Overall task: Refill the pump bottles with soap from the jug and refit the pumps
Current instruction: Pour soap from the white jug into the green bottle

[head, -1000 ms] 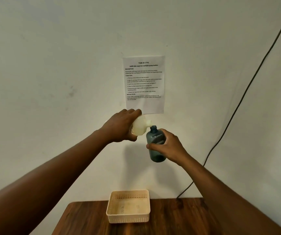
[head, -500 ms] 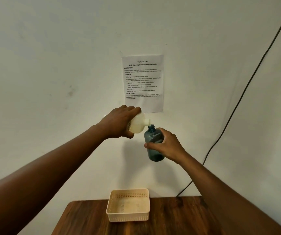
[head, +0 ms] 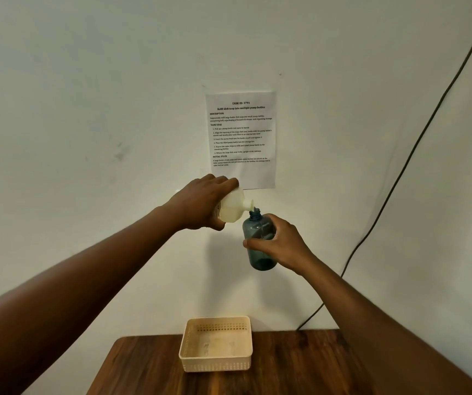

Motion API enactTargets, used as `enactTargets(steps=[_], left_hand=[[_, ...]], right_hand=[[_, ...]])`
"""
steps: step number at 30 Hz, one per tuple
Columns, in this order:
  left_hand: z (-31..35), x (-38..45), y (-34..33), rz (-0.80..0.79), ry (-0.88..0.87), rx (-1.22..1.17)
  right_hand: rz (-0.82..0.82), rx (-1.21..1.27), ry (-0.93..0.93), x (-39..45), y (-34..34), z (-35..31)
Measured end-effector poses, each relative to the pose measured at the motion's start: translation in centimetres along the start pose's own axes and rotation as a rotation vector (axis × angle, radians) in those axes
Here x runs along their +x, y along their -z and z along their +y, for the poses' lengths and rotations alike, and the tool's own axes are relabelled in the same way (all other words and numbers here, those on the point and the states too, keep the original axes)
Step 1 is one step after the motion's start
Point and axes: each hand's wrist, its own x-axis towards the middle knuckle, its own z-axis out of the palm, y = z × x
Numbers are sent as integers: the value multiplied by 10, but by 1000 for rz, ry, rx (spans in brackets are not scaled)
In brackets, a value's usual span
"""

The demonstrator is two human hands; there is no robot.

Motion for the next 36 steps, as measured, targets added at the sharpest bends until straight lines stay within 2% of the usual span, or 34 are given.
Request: enactTargets(steps=[36], left_hand=[[5, 7, 11, -25, -23, 24]], right_hand=[[39, 40, 22, -2, 5, 1]])
